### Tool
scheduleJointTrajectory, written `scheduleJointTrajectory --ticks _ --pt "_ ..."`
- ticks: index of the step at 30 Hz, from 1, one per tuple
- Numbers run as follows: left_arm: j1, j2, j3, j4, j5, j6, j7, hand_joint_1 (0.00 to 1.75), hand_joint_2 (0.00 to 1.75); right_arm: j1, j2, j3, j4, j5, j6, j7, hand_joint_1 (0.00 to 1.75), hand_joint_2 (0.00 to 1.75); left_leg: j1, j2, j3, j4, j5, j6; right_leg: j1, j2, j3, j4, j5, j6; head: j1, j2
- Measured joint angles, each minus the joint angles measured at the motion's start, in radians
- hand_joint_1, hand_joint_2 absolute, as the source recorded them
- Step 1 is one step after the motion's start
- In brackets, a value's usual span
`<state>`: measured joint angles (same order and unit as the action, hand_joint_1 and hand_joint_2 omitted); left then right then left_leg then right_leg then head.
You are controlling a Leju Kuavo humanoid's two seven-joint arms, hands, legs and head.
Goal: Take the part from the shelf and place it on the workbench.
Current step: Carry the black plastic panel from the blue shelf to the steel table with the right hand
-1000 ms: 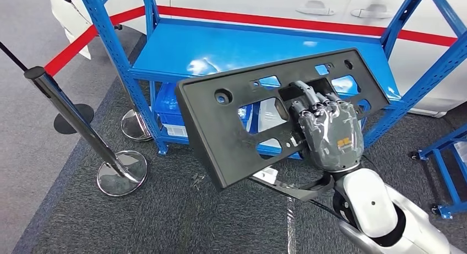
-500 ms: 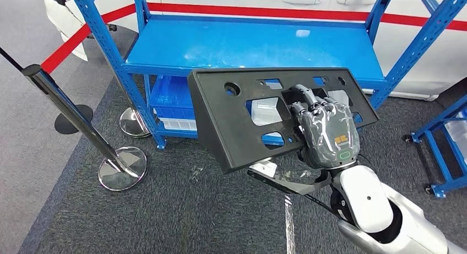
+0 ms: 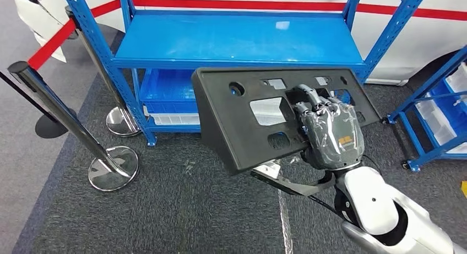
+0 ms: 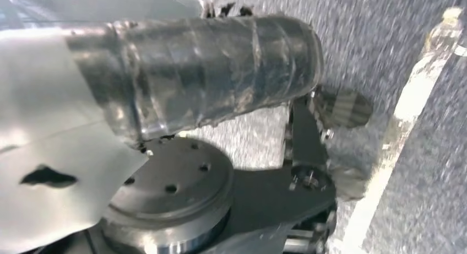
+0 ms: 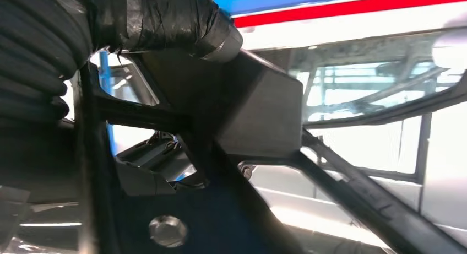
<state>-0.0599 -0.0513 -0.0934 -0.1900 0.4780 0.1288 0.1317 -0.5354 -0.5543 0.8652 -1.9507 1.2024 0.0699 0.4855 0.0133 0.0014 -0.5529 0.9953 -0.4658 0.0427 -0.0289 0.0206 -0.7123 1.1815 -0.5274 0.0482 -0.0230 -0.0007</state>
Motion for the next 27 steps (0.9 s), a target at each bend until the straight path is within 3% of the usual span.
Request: scheduleJointTrajectory --ticks 1,2,3,5,7,8,9,11,12,13,16,17,19,21,23,24,26,27 --pt "0.0 0.001 0.0 0.0 0.0 0.0 0.0 0.0 0.0 0.001 0.0 0.0 0.0 0.0 0.0 0.0 1.75 1.75 -0.003 0.012 -0.011 0.004 0.006 0.003 0.0 -0.007 -0.017 0.067 -0.032 0.001 0.001 0.0" --pt "0.0 0.001 0.0 0.0 0.001 0.001 0.0 0.0 0.0 0.002 0.0 0.0 0.0 -0.001 0.0 0.0 1.75 1.75 -0.004 0.025 -0.022 0.008 0.011 0.003 0.0 -0.01 -0.024 0.114 -0.042 0.003 0.002 0.0" --pt "-0.001 0.002 0.0 0.0 0.002 0.001 0.0 0.0 0.0 0.002 -0.001 0.0 0.0 -0.002 0.001 -0.001 1.75 1.75 -0.006 0.037 -0.034 0.014 0.015 0.002 -0.001 -0.011 -0.014 0.128 -0.031 0.005 0.002 0.0" --pt "-0.003 0.001 0.0 0.0 0.005 0.001 0.0 0.0 0.0 0.002 -0.002 0.0 -0.001 -0.004 0.001 -0.001 1.75 1.75 -0.005 0.057 -0.055 0.028 0.021 -0.002 -0.001 -0.025 0.058 0.052 0.022 0.006 0.003 0.0" --pt "-0.005 0.001 0.0 0.0 0.008 0.001 0.0 0.0 0.0 0.0 -0.002 0.0 -0.003 -0.005 0.002 -0.001 1.75 1.75 -0.009 0.072 -0.071 0.041 0.026 -0.01 0.005 -0.058 0.147 -0.08 0.038 0.001 0.003 0.0" --pt "-0.006 0.001 0.0 0.0 0.01 0.001 0.0 0.0 0.0 -0.001 -0.002 0.0 -0.005 -0.005 0.002 -0.001 1.75 1.75 -0.01 0.079 -0.075 0.044 0.031 -0.016 0.01 -0.068 0.171 -0.124 0.035 -0.004 0.003 0.0" --pt "-0.007 0.0 0.0 0.0 0.012 0.001 0.0 0.0 0.0 -0.002 -0.002 0.0 -0.007 -0.005 0.002 -0.001 1.75 1.75 -0.012 0.086 -0.079 0.044 0.038 -0.022 0.016 -0.07 0.178 -0.148 0.032 -0.011 0.003 0.0" --pt "-0.007 0.0 0.0 0.0 0.015 0.001 0.0 0.0 0.0 -0.002 -0.003 0.0 -0.008 -0.005 0.004 -0.001 1.75 1.75 -0.011 0.098 -0.086 0.041 0.051 -0.034 0.016 -0.056 0.163 -0.156 0.047 -0.028 0.004 0.0" --pt "-0.006 0.001 0.0 0.0 0.017 0.002 0.0 0.0 0.0 -0.002 -0.003 0.0 -0.008 -0.005 0.006 -0.001 1.75 1.75 -0.009 0.091 -0.094 0.048 0.04 -0.04 0.015 -0.048 0.152 -0.158 0.059 -0.036 0.004 0.0" --pt "-0.004 0.001 0.0 0.001 0.02 0.002 0.001 0.0 0.0 -0.003 -0.002 0.0 -0.009 -0.004 0.007 -0.002 1.75 1.75 -0.007 0.075 -0.106 0.071 0.007 -0.045 0.012 -0.042 0.139 -0.161 0.072 -0.044 0.003 0.0" --pt "0.0 0.003 0.0 0.001 0.035 0.0 0.003 0.0 0.0 -0.006 0.014 0.002 -0.006 0.015 0.006 -0.009 1.75 1.75 -0.004 0.018 -0.145 0.23 -0.141 -0.054 0.01 -0.019 0.093 -0.161 0.109 -0.058 -0.003 0.0" --pt "0.0 0.003 0.0 0.001 0.04 0.0 0.004 0.0 0.0 -0.009 0.024 0.006 -0.002 0.023 0.004 -0.011 1.75 1.75 -0.004 0.012 -0.149 0.282 -0.16 -0.054 0.012 -0.009 0.077 -0.159 0.122 -0.058 -0.004 0.0" --pt "-0.004 0.003 0.0 0.001 0.047 0.0 0.005 0.0 0.0 -0.014 0.043 0.016 0.008 0.037 0.001 -0.014 1.75 1.75 -0.005 0.005 -0.12 0.312 -0.133 -0.048 0.014 0.014 0.041 -0.155 0.147 -0.057 -0.005 0.0" --pt "-0.008 0.004 0.0 0.001 0.048 0.001 0.006 0.0 0.0 -0.018 0.057 0.026 0.016 0.041 -0.002 -0.016 1.75 1.75 -0.007 -0.019 -0.033 0.212 -0.083 -0.035 0.013 0.035 0.01 -0.151 0.171 -0.053 -0.005 0.0" --pt "-0.011 0.006 0.0 0.001 0.047 0.0 0.005 0.0 0.0 -0.024 0.062 0.031 0.02 0.038 -0.002 -0.013 1.75 1.75 -0.009 -0.058 0.064 0.07 -0.09 -0.023 0.013 0.052 -0.008 -0.152 0.195 -0.044 -0.005 0.0" --pt "-0.01 0.007 0.0 0.001 0.045 -0.002 0.003 0.0 0.0 -0.027 0.063 0.032 0.021 0.033 -0.001 -0.01 1.75 1.75 -0.011 -0.071 0.087 0.028 -0.102 -0.021 0.011 0.059 -0.01 -0.156 0.207 -0.038 -0.005 0.0" --pt "-0.009 0.006 -0.001 0.001 0.04 -0.005 0.001 0.0 0.0 -0.031 0.057 0.031 0.019 0.021 0.001 0.0 1.75 1.75 -0.012 -0.061 0.088 0.007 -0.095 -0.019 0.01 0.077 -0.012 -0.169 0.233 -0.024 -0.006 0.0" --pt "-0.01 0.005 -0.003 0.001 0.038 -0.006 0.0 0.0 0.0 -0.031 0.05 0.031 0.017 0.015 0.003 0.002 1.75 1.75 -0.011 -0.048 0.082 0.003 -0.083 -0.014 0.011 0.075 -0.017 -0.168 0.23 -0.019 -0.006 0.0"
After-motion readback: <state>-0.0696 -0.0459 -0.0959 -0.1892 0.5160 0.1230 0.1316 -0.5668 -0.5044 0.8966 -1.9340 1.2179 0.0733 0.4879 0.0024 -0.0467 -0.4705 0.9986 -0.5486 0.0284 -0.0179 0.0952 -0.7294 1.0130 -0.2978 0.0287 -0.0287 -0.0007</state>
